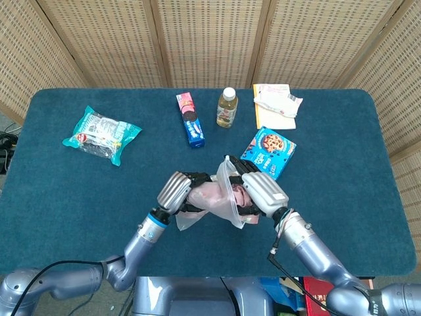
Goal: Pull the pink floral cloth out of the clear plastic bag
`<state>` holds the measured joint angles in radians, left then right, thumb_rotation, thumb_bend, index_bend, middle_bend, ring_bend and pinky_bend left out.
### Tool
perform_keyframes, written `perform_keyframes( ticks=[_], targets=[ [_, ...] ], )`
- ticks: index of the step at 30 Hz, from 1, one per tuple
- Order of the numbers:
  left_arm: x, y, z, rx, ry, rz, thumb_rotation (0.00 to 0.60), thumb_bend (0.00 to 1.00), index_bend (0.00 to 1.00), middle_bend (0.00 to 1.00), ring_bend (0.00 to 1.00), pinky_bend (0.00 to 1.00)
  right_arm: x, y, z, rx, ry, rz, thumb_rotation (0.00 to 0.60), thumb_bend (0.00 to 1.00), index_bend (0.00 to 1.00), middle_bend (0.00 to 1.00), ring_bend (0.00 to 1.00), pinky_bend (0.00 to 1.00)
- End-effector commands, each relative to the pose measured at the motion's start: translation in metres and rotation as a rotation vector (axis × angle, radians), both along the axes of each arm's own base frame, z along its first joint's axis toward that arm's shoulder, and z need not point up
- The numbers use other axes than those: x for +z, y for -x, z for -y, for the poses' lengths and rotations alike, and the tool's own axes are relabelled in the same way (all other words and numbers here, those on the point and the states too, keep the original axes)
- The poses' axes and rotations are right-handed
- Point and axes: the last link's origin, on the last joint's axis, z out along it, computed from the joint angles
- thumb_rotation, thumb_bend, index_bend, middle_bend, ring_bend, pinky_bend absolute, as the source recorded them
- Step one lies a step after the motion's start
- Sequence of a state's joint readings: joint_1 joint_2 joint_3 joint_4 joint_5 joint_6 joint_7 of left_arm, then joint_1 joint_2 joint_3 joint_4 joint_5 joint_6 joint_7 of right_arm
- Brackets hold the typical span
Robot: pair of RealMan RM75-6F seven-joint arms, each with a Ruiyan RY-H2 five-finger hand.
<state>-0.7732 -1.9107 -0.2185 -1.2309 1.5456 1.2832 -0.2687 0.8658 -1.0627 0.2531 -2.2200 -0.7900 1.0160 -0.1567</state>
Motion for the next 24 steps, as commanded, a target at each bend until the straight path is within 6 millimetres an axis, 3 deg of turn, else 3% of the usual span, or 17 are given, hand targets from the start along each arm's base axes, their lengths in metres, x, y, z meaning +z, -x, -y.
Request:
perform_keyframes(
  ticks=[1,13,19,22,24],
  targets=[
    [0.001,0.002,-0.001,0.005,-0.001,-0.002,0.6,0.41,0.59,0.58,0.6,0.68,-0.002,0.0,-0.002,0.003,-0.003,0.003,0.6,0.89,0.71,0.0,0.0,0.0],
    [0.012,0.029,0.002,0.019,-0.009,-0.107,0.6,0.41,0.59,0.54,0.59,0.68,-0.018,0.004,-0.011,0.012,-0.052,-0.006,0.6,0.89,0.71,0.0,0.0,0.0],
    [0.014,0.048,0.009,0.047,0.016,-0.206,0.6,0.41,0.59,0.51,0.55,0.68,-0.038,0.016,-0.013,-0.011,-0.1,-0.032,0.6,0.89,0.71,0.0,0.0,0.0],
    [0.013,0.056,0.014,0.068,0.025,-0.247,0.6,0.41,0.57,0.45,0.48,0.66,-0.048,0.023,-0.014,-0.026,-0.12,-0.04,0.6,0.89,0.71,0.0,0.0,0.0],
    [0.011,0.061,0.016,0.084,0.035,-0.267,0.6,0.41,0.49,0.33,0.35,0.54,-0.055,0.029,-0.014,-0.039,-0.134,-0.044,0.6,0.89,0.71,0.0,0.0,0.0]
  ],
)
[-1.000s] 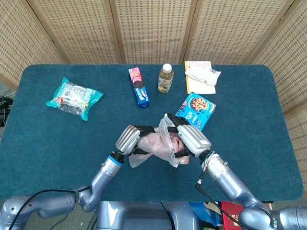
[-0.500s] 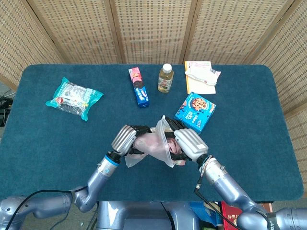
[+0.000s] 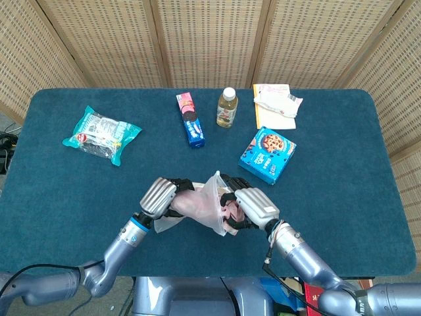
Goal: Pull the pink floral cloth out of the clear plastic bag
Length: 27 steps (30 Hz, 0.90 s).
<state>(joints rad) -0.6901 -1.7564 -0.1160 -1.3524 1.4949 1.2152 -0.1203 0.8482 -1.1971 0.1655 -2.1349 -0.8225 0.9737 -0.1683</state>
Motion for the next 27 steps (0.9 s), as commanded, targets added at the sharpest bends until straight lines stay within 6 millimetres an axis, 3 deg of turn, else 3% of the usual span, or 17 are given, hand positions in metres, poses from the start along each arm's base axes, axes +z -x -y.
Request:
perform_keyframes(
  ticks=[1,3,6,8,10,14,21,25,27],
  targets=[
    [-0.004,0.013,0.005,0.035,0.021,-0.046,0.6,0.41,0.45,0.29,0.3,0.48,-0.013,0.01,-0.001,-0.026,-0.028,-0.005,0.6,0.89,0.72,0.0,0.0,0.0],
    [-0.008,0.019,0.008,0.053,0.034,-0.068,0.6,0.41,0.34,0.16,0.17,0.32,-0.021,0.016,-0.001,-0.041,-0.041,-0.006,0.6,0.89,0.71,0.0,0.0,0.0],
    [-0.012,0.027,0.012,0.079,0.058,-0.082,0.6,0.38,0.16,0.03,0.03,0.17,-0.029,0.023,0.0,-0.051,-0.049,-0.015,0.6,0.89,0.71,0.0,0.0,0.0],
    [-0.015,0.033,0.014,0.1,0.085,-0.098,0.6,0.34,0.04,0.0,0.0,0.13,-0.033,0.028,0.001,-0.06,-0.052,-0.02,0.6,0.89,0.72,0.0,0.0,0.0],
    [-0.016,0.037,0.015,0.115,0.112,-0.119,0.6,0.31,0.0,0.0,0.0,0.1,-0.036,0.033,0.003,-0.072,-0.055,-0.026,0.6,0.89,0.71,0.0,0.0,0.0],
    [-0.009,0.04,0.016,0.122,0.125,-0.1,0.6,0.25,0.0,0.0,0.0,0.01,-0.041,0.041,0.005,-0.089,-0.057,-0.042,0.6,0.88,0.71,0.0,0.0,0.0],
    [0.02,0.048,0.018,0.087,0.133,-0.102,0.6,0.2,0.0,0.0,0.0,0.0,-0.045,0.049,0.008,-0.103,-0.057,-0.049,0.6,0.89,0.72,0.0,0.0,0.0],
    [0.04,0.057,0.004,0.082,0.077,-0.186,0.6,0.2,0.0,0.0,0.0,0.0,-0.045,0.051,0.008,-0.098,-0.058,-0.053,0.6,0.89,0.71,0.0,0.0,0.0],
    [0.048,0.063,-0.005,0.078,0.067,-0.266,0.6,0.2,0.05,0.0,0.0,0.0,-0.044,0.051,0.007,-0.094,-0.057,-0.055,0.6,0.89,0.72,0.0,0.0,0.0]
  ],
)
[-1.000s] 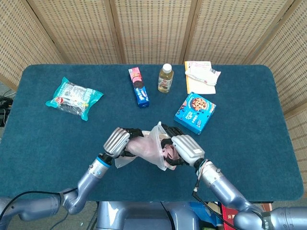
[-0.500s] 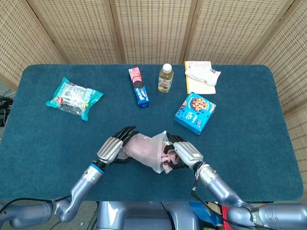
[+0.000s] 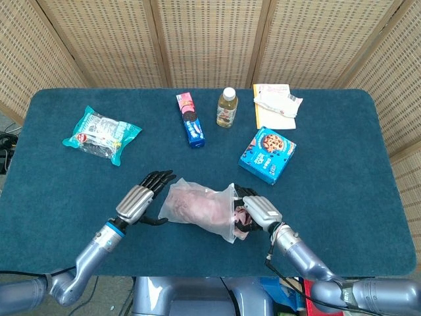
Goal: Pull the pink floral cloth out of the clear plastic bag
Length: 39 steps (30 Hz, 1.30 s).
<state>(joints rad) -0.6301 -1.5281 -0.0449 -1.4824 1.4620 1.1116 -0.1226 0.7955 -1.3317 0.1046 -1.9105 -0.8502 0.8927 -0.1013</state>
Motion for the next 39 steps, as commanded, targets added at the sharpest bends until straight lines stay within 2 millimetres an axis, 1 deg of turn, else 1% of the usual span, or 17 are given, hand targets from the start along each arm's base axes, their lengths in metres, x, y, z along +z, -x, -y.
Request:
perform_keyframes(
  ticks=[1,2,3,4,7,9,11,17,20,24,27,32,34,35,36,38,39],
  targets=[
    [0.014,0.009,-0.015,-0.019,-0.018,-0.136,0.6,0.2,0.07,0.0,0.0,0.0,0.001,0.0,0.0,0.003,0.002,-0.002,0.6,0.89,0.72,0.0,0.0,0.0],
    [0.017,0.014,-0.018,-0.028,-0.026,-0.195,0.6,0.2,0.11,0.0,0.0,0.0,0.001,0.0,0.0,0.002,0.004,0.0,0.6,0.89,0.72,0.0,0.0,0.0],
    [0.017,0.025,-0.018,-0.049,-0.029,-0.288,0.6,0.2,0.15,0.0,0.0,0.0,0.001,0.0,0.001,-0.004,0.005,0.004,0.6,0.89,0.72,0.0,0.0,0.0],
    [0.016,0.029,-0.016,-0.056,-0.022,-0.321,0.6,0.2,0.17,0.0,0.0,0.0,0.0,0.0,0.002,-0.005,0.003,0.006,0.6,0.88,0.72,0.0,0.0,0.0],
    [0.014,0.037,-0.01,-0.068,-0.013,-0.346,0.6,0.2,0.26,0.0,0.0,0.0,-0.001,0.001,0.002,-0.007,-0.001,0.006,0.6,0.88,0.71,0.0,0.0,0.0],
    [0.012,0.043,-0.004,-0.071,-0.005,-0.349,0.6,0.2,0.34,0.0,0.0,0.0,-0.001,0.001,0.002,-0.008,-0.003,0.005,0.6,0.89,0.72,0.0,0.0,0.0],
    [0.012,0.047,0.001,-0.085,-0.012,-0.344,0.6,0.2,0.37,0.0,0.0,0.0,-0.001,0.0,0.002,-0.009,-0.003,0.007,0.6,0.89,0.72,0.0,0.0,0.0],
    [0.009,0.057,0.013,-0.169,-0.059,-0.284,0.6,0.2,0.39,0.0,0.0,0.0,-0.001,-0.001,0.002,-0.009,-0.004,0.008,0.6,0.89,0.72,0.0,0.0,0.0],
    [0.008,0.064,0.012,-0.194,-0.075,-0.299,0.6,0.2,0.39,0.0,0.0,0.0,-0.001,-0.001,0.002,-0.01,-0.005,0.009,0.6,0.89,0.72,0.0,0.0,0.0],
    [0.006,0.063,0.011,-0.167,-0.076,-0.279,0.6,0.2,0.39,0.0,0.0,0.0,-0.002,-0.003,0.002,-0.012,-0.008,0.011,0.6,0.89,0.71,0.0,0.0,0.0],
    [0.005,0.058,0.004,-0.15,-0.087,-0.263,0.6,0.2,0.39,0.0,0.0,0.0,-0.003,-0.002,0.003,-0.011,-0.008,0.007,0.6,0.88,0.71,0.0,0.0,0.0],
    [0.005,0.047,-0.017,-0.14,-0.122,-0.28,0.6,0.2,0.39,0.0,0.0,0.0,-0.002,-0.001,0.003,-0.012,-0.007,0.0,0.6,0.89,0.71,0.0,0.0,0.0],
    [0.005,0.042,-0.029,-0.132,-0.136,-0.301,0.6,0.2,0.39,0.0,0.0,0.0,-0.002,-0.001,0.004,-0.012,-0.006,-0.003,0.6,0.89,0.71,0.0,0.0,0.0],
    [0.003,0.036,-0.045,-0.119,-0.141,-0.332,0.6,0.2,0.39,0.0,0.0,0.0,-0.002,0.0,0.004,-0.01,-0.003,-0.008,0.6,0.88,0.71,0.0,0.0,0.0],
    [0.002,0.033,-0.052,-0.113,-0.143,-0.352,0.6,0.2,0.39,0.0,0.0,0.0,-0.001,0.0,0.005,-0.009,-0.003,-0.01,0.6,0.88,0.72,0.0,0.0,0.0],
    [-0.004,0.027,-0.065,-0.104,-0.138,-0.396,0.6,0.2,0.39,0.0,0.0,0.0,-0.001,0.001,0.005,-0.008,-0.003,-0.013,0.6,0.88,0.72,0.0,0.0,0.0],
    [-0.006,0.026,-0.067,-0.102,-0.136,-0.405,0.6,0.2,0.39,0.0,0.0,0.0,-0.001,0.001,0.005,-0.008,-0.004,-0.013,0.6,0.88,0.72,0.0,0.0,0.0]
  ],
)
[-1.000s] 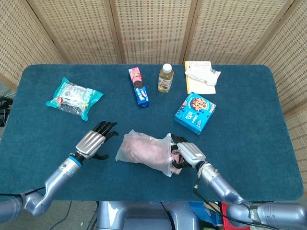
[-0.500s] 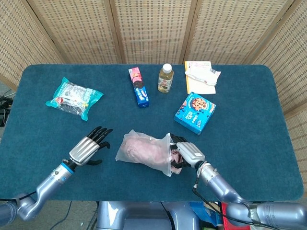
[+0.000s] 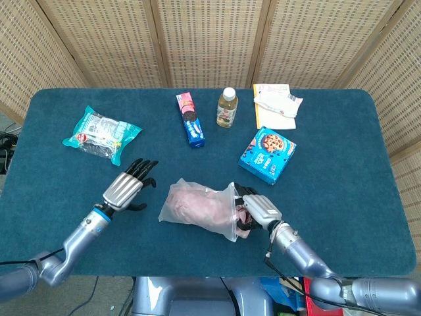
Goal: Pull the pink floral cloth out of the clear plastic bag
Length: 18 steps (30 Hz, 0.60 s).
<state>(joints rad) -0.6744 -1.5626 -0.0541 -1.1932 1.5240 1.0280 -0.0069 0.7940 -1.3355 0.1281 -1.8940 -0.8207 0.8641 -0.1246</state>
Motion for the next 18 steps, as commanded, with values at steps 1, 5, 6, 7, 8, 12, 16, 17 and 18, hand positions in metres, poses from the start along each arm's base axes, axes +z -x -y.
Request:
perform_keyframes(
  ticks=[1,5,6,7,8,12,16,17,18],
  targets=[
    [-0.009,-0.014,-0.026,0.016,-0.011,-0.071,0.6,0.2,0.39,0.0,0.0,0.0,0.0,0.0,0.0,0.001,0.0,-0.002,0.6,0.89,0.72,0.0,0.0,0.0],
    [-0.028,-0.025,-0.034,0.014,-0.001,-0.104,0.6,0.2,0.39,0.0,0.0,0.0,-0.001,0.002,0.001,0.002,-0.002,-0.008,0.6,0.89,0.71,0.0,0.0,0.0],
    [-0.032,-0.027,-0.035,0.017,-0.002,-0.102,0.6,0.2,0.39,0.0,0.0,0.0,-0.002,0.003,0.002,0.001,-0.002,-0.008,0.6,0.89,0.71,0.0,0.0,0.0],
    [-0.036,-0.03,-0.036,0.017,-0.001,-0.099,0.6,0.2,0.39,0.0,0.0,0.0,-0.002,0.003,0.002,-0.001,-0.003,-0.009,0.6,0.89,0.71,0.0,0.0,0.0],
    [-0.04,-0.033,-0.038,0.018,0.0,-0.097,0.6,0.2,0.39,0.0,0.0,0.0,-0.003,0.004,0.002,-0.002,-0.005,-0.01,0.6,0.89,0.72,0.0,0.0,0.0],
    [-0.049,-0.043,-0.043,0.011,-0.004,-0.094,0.6,0.2,0.39,0.0,0.0,0.0,-0.004,0.007,0.002,0.0,-0.007,-0.017,0.6,0.88,0.71,0.0,0.0,0.0],
    [-0.056,-0.056,-0.047,-0.005,0.003,-0.096,0.6,0.21,0.39,0.0,0.0,0.0,-0.004,0.008,0.003,-0.001,-0.009,-0.018,0.6,0.88,0.71,0.0,0.0,0.0],
    [-0.058,-0.059,-0.047,-0.009,0.007,-0.101,0.6,0.21,0.39,0.0,0.0,0.0,-0.004,0.008,0.004,-0.001,-0.009,-0.017,0.6,0.88,0.71,0.0,0.0,0.0],
    [-0.059,-0.061,-0.048,-0.011,0.009,-0.104,0.6,0.21,0.39,0.0,0.0,0.0,-0.004,0.008,0.004,-0.001,-0.01,-0.017,0.6,0.88,0.71,0.0,0.0,0.0]
  ],
)
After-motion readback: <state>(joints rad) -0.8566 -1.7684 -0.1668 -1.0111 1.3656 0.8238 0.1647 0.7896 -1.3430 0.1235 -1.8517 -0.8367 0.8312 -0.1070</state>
